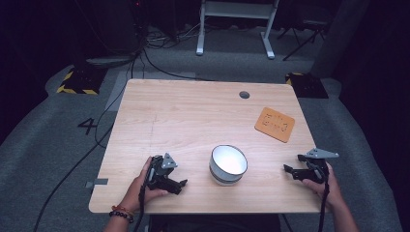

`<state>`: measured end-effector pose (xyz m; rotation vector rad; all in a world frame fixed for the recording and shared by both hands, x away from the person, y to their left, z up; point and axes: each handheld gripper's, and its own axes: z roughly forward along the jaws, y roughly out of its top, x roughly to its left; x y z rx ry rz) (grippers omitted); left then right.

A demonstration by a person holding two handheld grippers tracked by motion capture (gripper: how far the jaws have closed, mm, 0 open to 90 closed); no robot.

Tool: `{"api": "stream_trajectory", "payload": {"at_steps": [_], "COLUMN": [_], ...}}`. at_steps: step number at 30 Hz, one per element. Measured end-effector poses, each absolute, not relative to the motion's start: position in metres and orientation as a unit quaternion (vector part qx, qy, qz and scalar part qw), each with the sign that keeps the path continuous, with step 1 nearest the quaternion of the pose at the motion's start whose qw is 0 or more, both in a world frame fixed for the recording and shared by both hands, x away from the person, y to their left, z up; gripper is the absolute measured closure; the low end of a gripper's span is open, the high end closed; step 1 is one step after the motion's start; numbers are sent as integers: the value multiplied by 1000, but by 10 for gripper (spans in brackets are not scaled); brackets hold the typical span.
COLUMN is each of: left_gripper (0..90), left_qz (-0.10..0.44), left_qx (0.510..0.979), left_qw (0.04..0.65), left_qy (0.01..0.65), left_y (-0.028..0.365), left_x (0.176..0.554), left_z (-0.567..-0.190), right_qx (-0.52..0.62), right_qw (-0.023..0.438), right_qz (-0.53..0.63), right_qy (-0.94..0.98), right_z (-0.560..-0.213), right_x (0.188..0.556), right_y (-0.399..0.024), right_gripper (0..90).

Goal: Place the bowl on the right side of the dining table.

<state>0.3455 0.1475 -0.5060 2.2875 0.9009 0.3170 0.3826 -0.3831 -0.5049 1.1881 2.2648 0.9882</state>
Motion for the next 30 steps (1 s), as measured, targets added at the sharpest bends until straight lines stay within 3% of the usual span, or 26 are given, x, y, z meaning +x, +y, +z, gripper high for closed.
{"api": "stream_trajectory", "payload": {"at_steps": [11,21,30], "left_gripper": [2,2,1], "left_qz": [122,121,121], "left_qx": [872,872,872], "left_qw": [326,326,326], "left_qy": [344,344,344], "left_y": [147,147,147], "left_x": [345,345,345], "left_z": [-506,-506,-506], "right_qx": [414,389,353], "right_qw": [190,179,184], "right_qz": [355,374,405], "right_qy": [816,823,823], "right_z": [-505,-502,-481], "right_x": [383,383,378], "right_y": [-382,-383,-372], "right_gripper": [168,211,239]}}
